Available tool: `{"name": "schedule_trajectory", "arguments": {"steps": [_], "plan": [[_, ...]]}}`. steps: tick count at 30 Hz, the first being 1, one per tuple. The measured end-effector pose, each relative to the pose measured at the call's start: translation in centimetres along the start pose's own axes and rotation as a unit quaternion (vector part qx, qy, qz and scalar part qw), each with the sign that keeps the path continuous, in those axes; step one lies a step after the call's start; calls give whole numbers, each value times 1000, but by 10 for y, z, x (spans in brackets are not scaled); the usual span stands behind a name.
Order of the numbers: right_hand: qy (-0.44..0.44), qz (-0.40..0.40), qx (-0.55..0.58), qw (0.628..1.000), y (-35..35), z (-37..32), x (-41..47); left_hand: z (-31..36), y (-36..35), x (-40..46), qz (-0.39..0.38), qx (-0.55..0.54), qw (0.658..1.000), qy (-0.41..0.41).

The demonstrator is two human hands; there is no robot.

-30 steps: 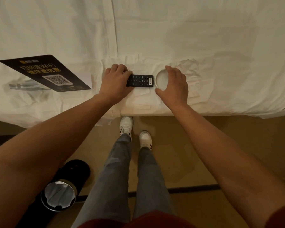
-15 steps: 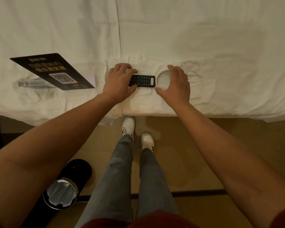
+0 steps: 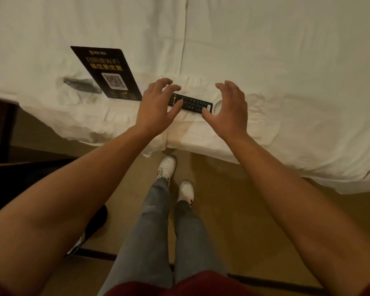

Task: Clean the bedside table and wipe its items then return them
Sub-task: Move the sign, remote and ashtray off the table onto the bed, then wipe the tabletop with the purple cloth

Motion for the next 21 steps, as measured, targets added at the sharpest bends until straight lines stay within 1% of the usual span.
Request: {"name": "schedule_trajectory", "arguments": {"steps": [5,9,14,18,21], "plan": [[69,3,44,997,6,-44,-15,-11,33,-44,64,1,997,34],[117,-18,56,991,6,-89,-25,-36,71,-82,101,11,992,74],[197,-48,53,978,-13,-159,-31,-86,115,-127,142,38,980,137],[258,-81,66,961,-40,-220,-45,-135,137,-169,176,45,965,189],[294,-105,66,948,-65,-265,-60,-174,152,-201,186,61,952,233]]}}
Point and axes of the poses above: each hand's wrist, its own x-axis towards the middle knuckle, its own y-axis out of the back of the hand, z = x × y, the point moved 2 cm from there along x, towards the middle knuckle
